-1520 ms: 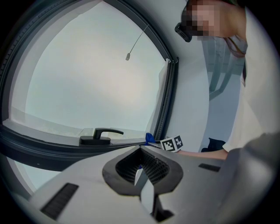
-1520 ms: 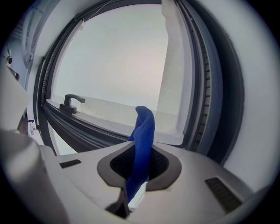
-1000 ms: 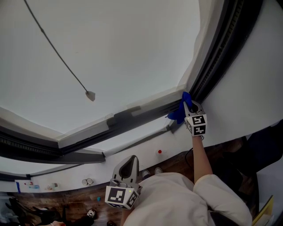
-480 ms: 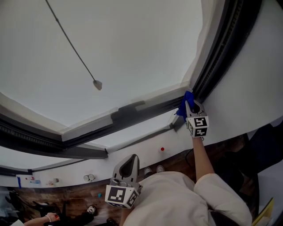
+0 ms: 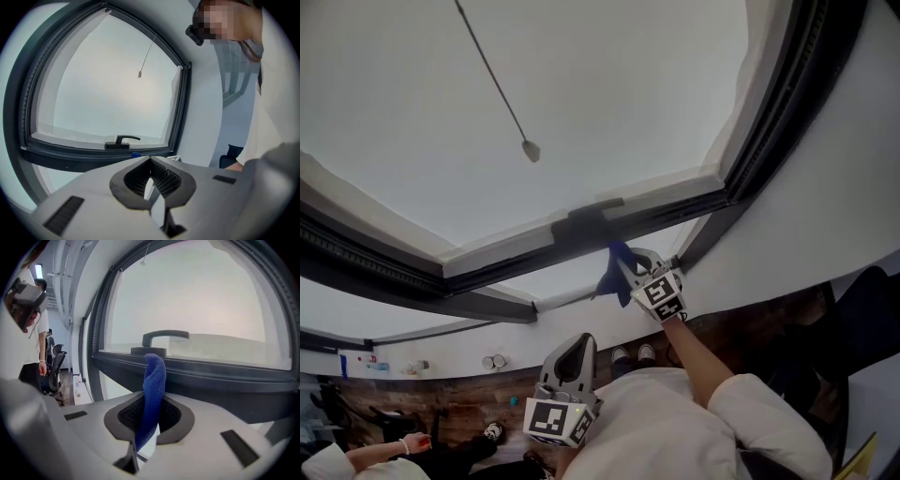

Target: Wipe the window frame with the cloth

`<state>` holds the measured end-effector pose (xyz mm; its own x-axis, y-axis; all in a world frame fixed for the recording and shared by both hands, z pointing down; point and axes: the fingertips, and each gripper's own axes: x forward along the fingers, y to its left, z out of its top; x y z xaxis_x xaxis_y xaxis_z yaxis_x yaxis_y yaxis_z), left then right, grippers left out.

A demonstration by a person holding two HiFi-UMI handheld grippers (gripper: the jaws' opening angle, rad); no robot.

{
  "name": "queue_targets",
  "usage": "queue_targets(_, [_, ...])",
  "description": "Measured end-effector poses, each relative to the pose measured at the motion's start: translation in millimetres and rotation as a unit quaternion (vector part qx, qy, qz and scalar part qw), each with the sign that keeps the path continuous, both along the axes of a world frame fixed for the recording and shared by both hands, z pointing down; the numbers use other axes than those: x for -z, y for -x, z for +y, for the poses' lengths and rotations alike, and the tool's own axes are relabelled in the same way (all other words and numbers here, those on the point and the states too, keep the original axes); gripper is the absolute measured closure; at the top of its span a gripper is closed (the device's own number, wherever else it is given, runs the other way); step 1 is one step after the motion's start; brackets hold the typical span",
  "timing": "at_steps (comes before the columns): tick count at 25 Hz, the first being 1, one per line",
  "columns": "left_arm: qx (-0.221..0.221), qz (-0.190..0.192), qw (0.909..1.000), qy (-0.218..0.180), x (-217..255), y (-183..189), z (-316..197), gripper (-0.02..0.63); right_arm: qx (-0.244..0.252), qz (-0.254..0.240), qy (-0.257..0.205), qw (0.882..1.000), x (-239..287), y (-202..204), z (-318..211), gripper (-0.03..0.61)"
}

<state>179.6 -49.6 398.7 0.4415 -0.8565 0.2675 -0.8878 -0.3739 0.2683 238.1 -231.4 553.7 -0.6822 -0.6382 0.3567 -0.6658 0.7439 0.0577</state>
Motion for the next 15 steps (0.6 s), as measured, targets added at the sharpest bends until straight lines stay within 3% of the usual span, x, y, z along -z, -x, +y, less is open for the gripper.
queue_targets(4, [0.031,-0.009,0.9994,0.006,-2,18,15,0.606,0.013,0.004,0.006,1.0,-4,29,-17,0.534])
queue_targets(8, [0.056,-0.014,0.9983,0.008,-2,31,21,0.606,0.009,0.016,-0.004,1.0,-4,32,-26,0.534])
queue_targets(15, [0.042,-0.013,0.999,-0.002,2,22,7,0.606,-0.021,0.007,-0.025,0.999,0,25,-28,0.534])
